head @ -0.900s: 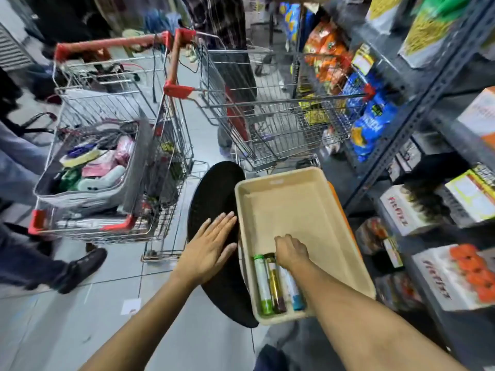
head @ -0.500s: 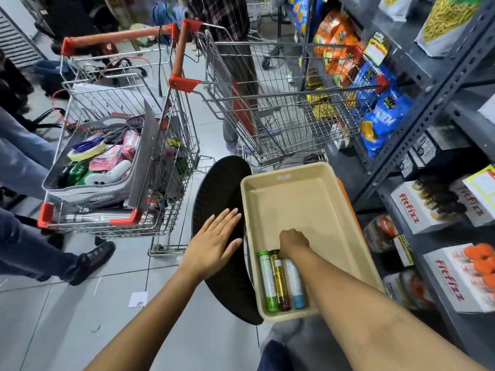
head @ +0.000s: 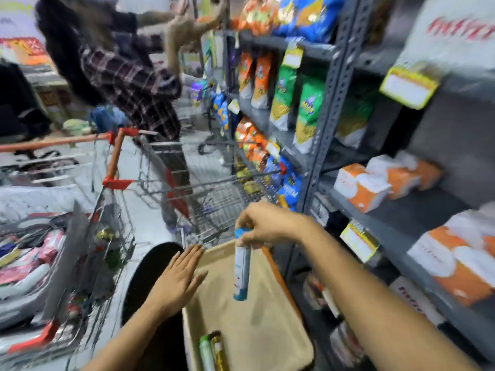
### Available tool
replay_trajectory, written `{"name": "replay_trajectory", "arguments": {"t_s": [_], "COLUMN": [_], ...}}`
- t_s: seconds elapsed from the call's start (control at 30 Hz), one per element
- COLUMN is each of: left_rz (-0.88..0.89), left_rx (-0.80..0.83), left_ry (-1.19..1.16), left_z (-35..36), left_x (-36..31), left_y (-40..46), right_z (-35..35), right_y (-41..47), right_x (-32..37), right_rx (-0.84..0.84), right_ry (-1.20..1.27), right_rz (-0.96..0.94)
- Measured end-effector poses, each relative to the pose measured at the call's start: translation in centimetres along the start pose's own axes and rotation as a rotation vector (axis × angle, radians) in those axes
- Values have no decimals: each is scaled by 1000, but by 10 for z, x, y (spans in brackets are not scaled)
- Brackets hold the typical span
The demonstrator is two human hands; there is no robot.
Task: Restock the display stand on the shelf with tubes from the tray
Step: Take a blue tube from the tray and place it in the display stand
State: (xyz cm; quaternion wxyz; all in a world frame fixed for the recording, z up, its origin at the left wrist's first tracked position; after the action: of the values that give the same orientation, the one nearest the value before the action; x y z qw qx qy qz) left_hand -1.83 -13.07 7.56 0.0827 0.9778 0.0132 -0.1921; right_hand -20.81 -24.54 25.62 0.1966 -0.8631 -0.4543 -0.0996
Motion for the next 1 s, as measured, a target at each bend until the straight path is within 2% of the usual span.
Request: {"name": "replay_trajectory", "arguments": {"t_s": [0.1, 0.2, 0.43, 0.6, 0.7, 0.8, 1.0], "left_rz": [181, 359, 831, 1134, 1306, 1430, 1564], "left_rx": [-74, -144, -197, -245, -224, -165, -135], "left_ry": [-31, -116, -265, -379, -461, -482, -472], "left_z": [-33, -66, -116, -131, -132, -124, -105], "left_x": [-68, -150, -361, -495, -566, -620, -690], "left_y": [77, 143, 222, 214, 190, 161, 112], "right_z": [-94, -172, -295, -332, -345, -349, -337], "right_y": [-67, -136, -288, -389, -442, -491, -586], "right_x": [13, 19, 8, 14, 14, 10, -4], "right_rx": [-120, -212, -347, -502, -626, -666, -696], "right_ry": [-91, -133, -64, -170, -321, -458, -293], "right_rz": [-37, 7, 294, 535, 676, 843, 1158]}}
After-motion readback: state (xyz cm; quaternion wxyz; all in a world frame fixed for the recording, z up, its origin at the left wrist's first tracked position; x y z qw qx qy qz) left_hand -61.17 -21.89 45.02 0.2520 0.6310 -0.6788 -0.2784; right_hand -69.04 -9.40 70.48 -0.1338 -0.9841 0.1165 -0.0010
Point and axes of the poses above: each hand's wrist, its own y-axis towards the middle knuckle, its own z-axis out of the palm, x = y × z, the point moved 3 cm from there along y, towards the middle knuckle, and after that the axes turned 4 degrees about -y, right-handed, at the moved point
